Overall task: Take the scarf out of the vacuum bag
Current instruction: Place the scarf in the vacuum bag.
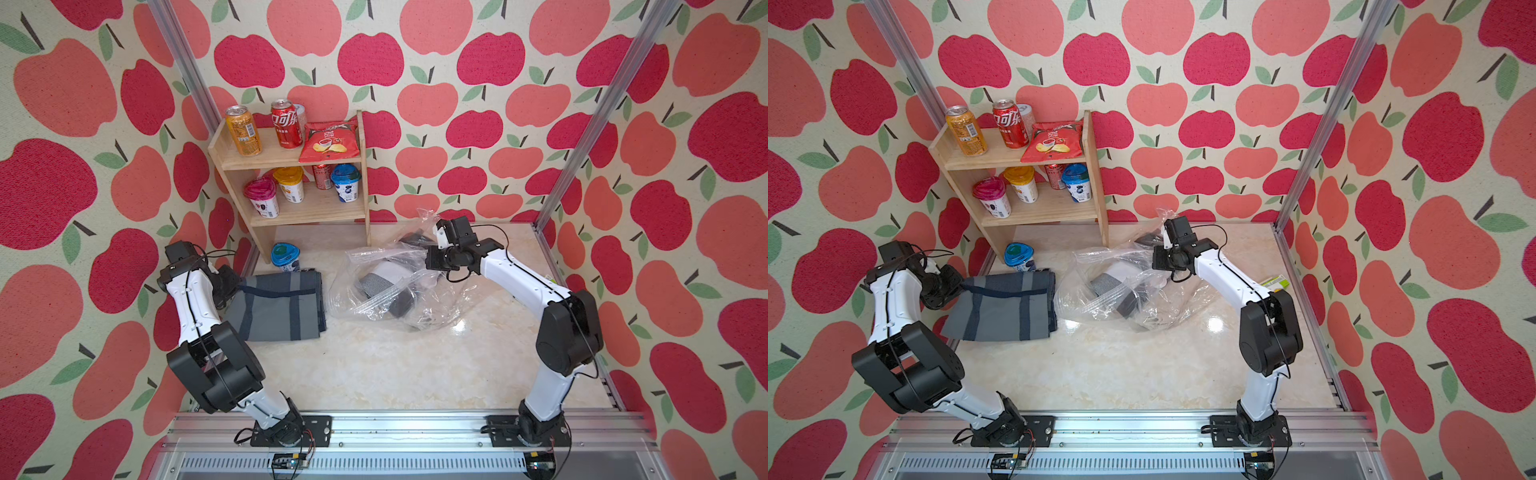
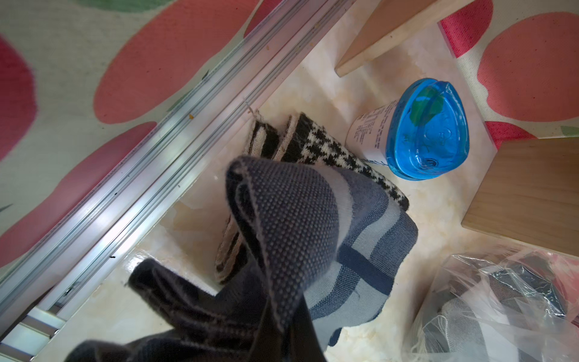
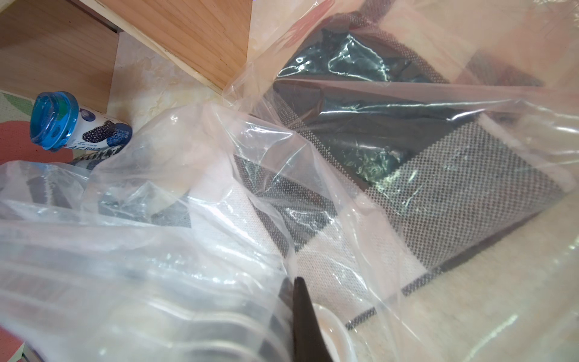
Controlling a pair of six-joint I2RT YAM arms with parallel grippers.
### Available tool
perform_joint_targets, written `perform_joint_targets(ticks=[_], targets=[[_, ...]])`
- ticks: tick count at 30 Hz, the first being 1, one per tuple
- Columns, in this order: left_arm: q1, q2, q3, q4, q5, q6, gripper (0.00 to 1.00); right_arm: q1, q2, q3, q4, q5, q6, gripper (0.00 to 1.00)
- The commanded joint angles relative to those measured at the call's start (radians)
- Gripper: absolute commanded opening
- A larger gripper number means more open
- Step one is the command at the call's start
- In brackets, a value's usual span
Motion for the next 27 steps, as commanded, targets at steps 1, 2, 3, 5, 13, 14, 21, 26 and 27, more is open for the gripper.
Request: perform_joint_targets(ticks=[1,2,3,5,13,14,21,26,27], targets=[[0.0,0.021,-0.013,0.058,0.017,-0.012,0.0,0.001,-0.046,-0.003,-0.022,0.019,-0.038,0.0],[-0.004,0.022,-0.016,0.06,0.024,-0.013,0.07,0.008,-0.052,-0.003,-0.021,0.02,-0.048,0.0],[-0.01,0.016,-0.025,0.068,0.027,-0.01,0.22,0.016,-0.056,-0.004,-0.018,0.014,-0.058,0.0],[-0.021,-0.016,-0.045,0.089,0.041,-0.013,0.6,0.035,-0.069,-0.011,0.003,-0.016,-0.085,0.0],[-0.082,-0.145,-0.05,0.091,0.131,-0.035,0.97,0.102,-0.096,-0.03,0.05,-0.071,-0.164,0.0],[-0.102,-0.177,-0.056,0.092,0.128,-0.041,0.97,0.107,-0.096,-0.034,0.052,-0.082,-0.173,0.0],[-0.294,-0.56,-0.282,0.22,0.194,-0.236,0.98,0.143,-0.135,-0.085,0.09,-0.149,-0.243,0.0],[-0.45,-0.825,-0.439,0.267,0.284,-0.399,0.98,0.171,-0.158,-0.108,0.092,-0.18,-0.294,0.0],[-0.473,-0.86,-0.468,0.288,0.313,-0.43,0.98,0.177,-0.159,-0.109,0.088,-0.179,-0.303,0.0]])
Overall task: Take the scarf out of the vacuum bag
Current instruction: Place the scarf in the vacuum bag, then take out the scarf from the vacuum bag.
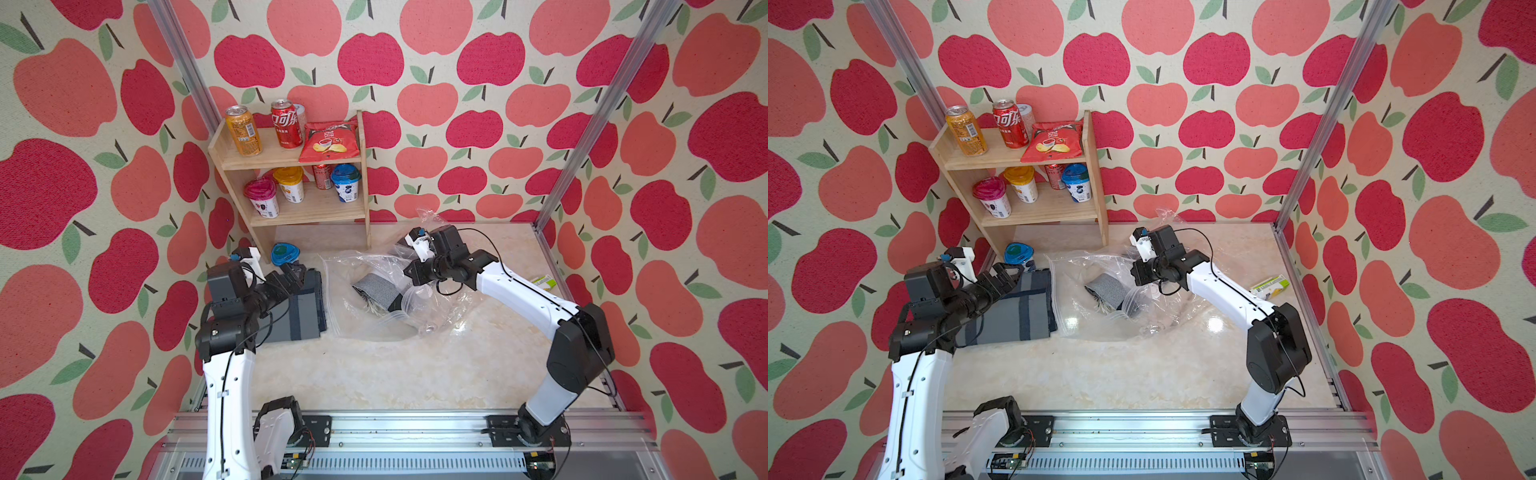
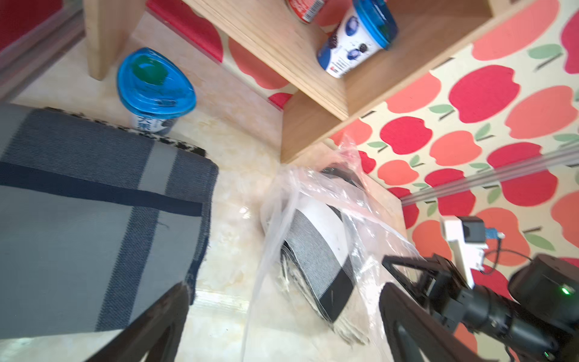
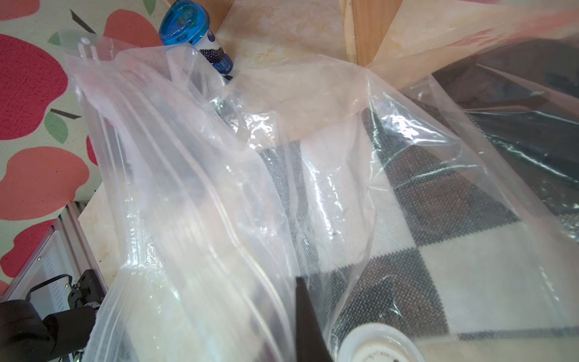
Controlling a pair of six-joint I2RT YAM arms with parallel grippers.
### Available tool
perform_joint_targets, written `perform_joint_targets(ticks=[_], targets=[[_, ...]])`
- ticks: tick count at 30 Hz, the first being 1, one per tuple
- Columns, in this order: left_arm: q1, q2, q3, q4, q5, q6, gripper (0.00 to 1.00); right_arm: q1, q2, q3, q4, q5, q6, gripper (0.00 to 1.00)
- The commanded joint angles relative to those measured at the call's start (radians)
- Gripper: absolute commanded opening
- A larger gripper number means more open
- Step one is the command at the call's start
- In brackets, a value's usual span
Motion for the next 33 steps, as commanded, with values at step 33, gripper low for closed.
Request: perform_joint_targets(ticks=[33], targets=[[-0.536,0.457,-0.342,0.558,0.137,-0.505,0.98,0.123,-0.155,-0.201,0.095,0.125,-0.099,0.0]])
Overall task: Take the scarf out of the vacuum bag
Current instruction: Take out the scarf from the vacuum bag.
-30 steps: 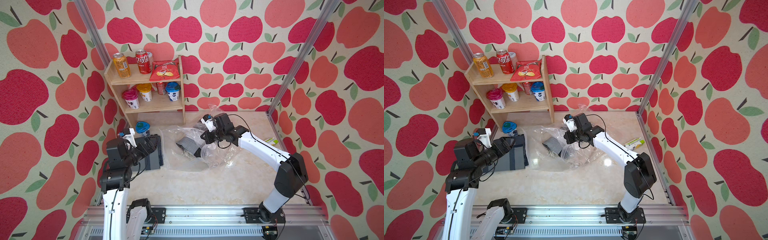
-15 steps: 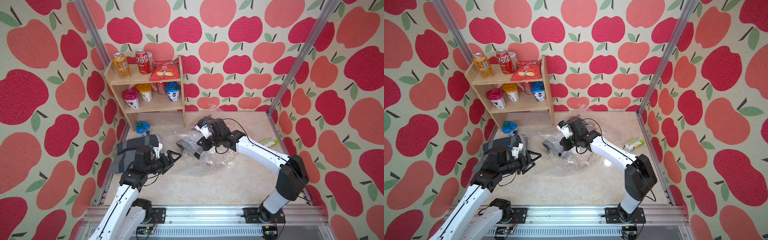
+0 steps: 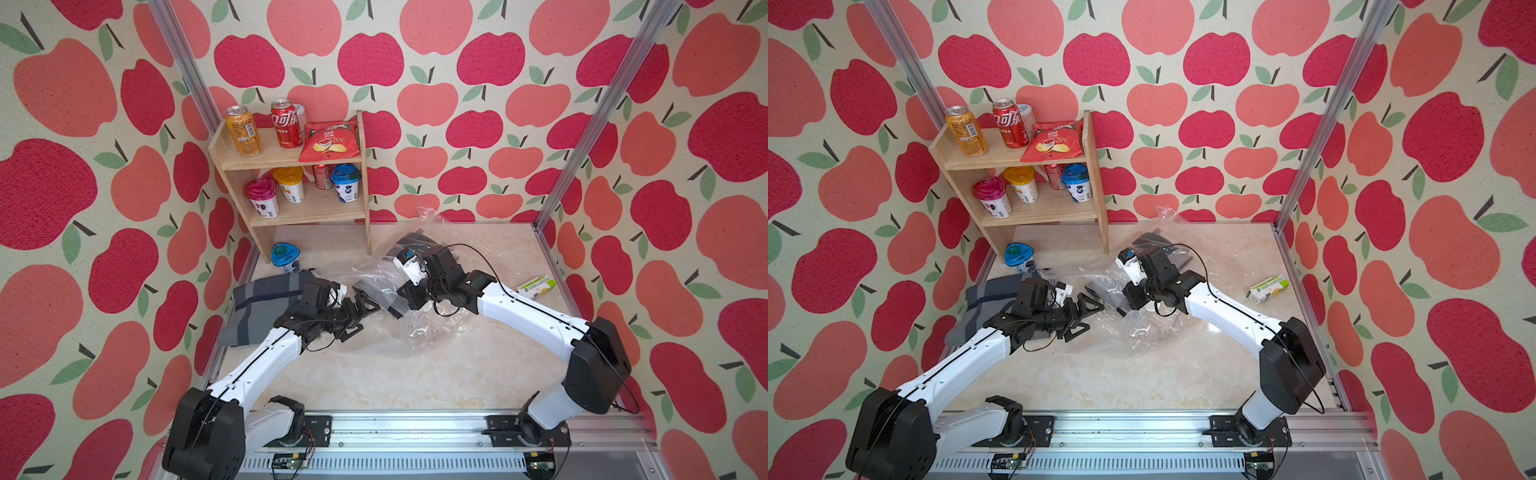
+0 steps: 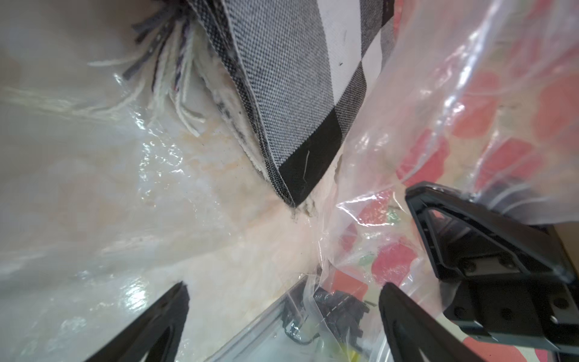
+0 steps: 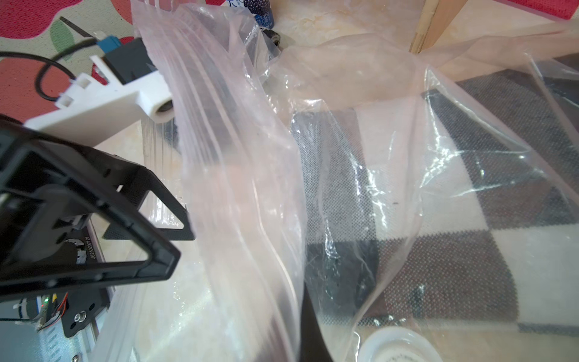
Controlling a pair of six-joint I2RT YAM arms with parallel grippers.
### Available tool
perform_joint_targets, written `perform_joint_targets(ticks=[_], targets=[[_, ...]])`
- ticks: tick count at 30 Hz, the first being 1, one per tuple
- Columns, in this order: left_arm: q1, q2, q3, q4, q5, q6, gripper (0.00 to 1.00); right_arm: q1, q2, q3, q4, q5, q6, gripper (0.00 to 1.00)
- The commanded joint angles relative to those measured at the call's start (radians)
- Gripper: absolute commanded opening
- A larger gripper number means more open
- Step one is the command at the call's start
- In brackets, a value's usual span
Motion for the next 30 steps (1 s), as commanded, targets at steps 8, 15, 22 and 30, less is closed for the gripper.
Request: perform_joint_targets(ticks=[8,15,22,30], targets=[[0.032,0.16,0.114,0.103,-0.064,-0.02,0.98,0.003,-0.036,-0.033,0.037,0.022,0.004,0.0],[0.08,0.255,0.157,0.106,-0.068,-0.023,0.99,0.01,-0.041,-0.047,0.046,0.005,0.003,0.0],[0.094,0.292,0.167,0.103,-0.112,-0.023,1.0,0.037,-0.028,-0.039,0.063,0.0,0.003,0.0],[0.059,0.317,0.179,0.188,-0.043,-0.063,0.78,0.055,-0.008,-0.001,0.043,0.058,-0.005,0.0]])
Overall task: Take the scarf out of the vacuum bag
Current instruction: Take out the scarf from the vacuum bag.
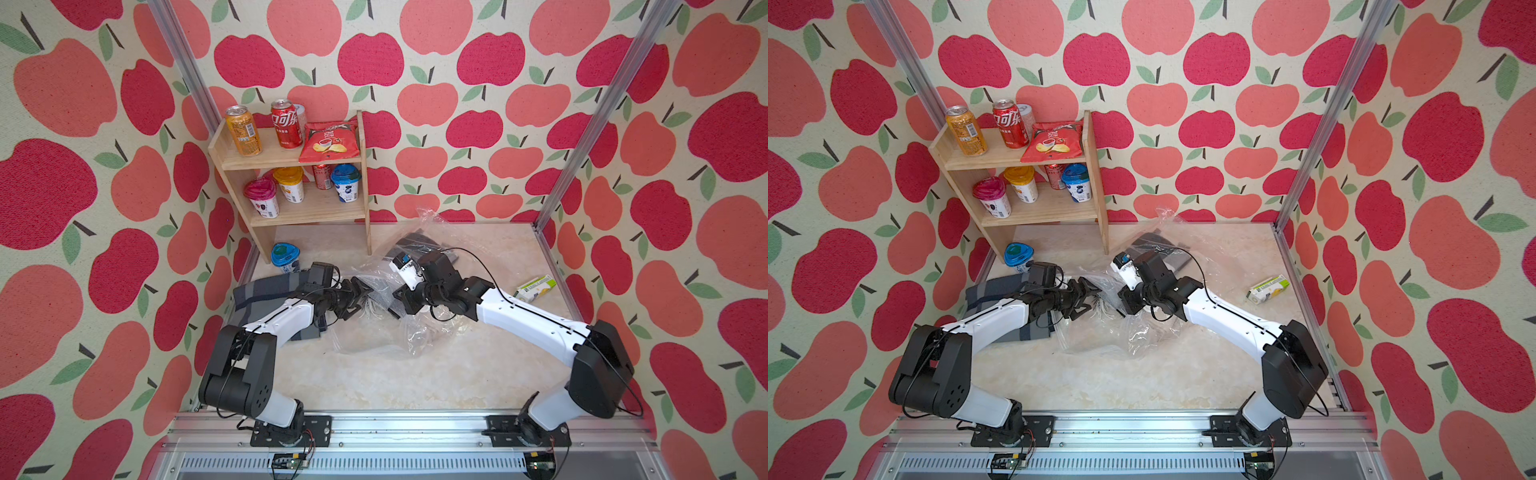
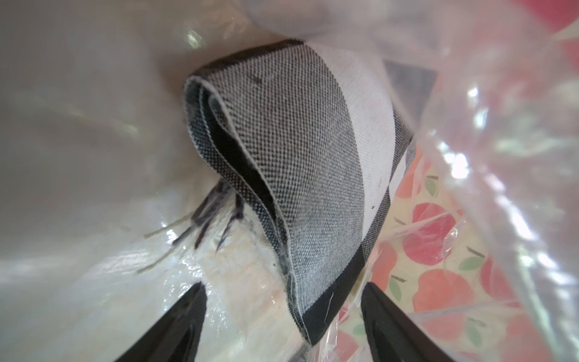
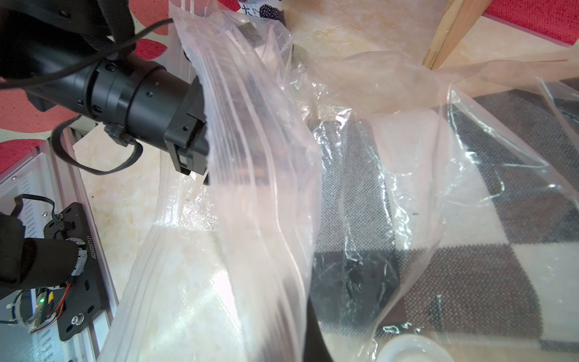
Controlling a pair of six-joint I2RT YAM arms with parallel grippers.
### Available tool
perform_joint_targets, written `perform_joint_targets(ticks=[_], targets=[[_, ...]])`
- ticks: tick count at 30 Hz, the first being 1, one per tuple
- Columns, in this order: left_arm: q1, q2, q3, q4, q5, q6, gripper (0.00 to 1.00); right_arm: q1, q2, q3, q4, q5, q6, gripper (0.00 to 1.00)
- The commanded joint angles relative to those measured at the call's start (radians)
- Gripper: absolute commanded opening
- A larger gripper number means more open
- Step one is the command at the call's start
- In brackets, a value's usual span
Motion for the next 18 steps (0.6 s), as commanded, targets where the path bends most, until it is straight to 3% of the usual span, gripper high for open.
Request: perform_joint_targets(ticks=[1,18], targets=[[-0.028,0.004,0.031,0.042,0.024,-0.021,0.78,0.004,0.009,0.038,-0.024,0.049,-0.012,0.0],[-0.171,0.06,0.06,0.125,0.026,-0.097,0.7,0.004,-0.107,-0.145,-0.036,0.108,-0.01,0.0]])
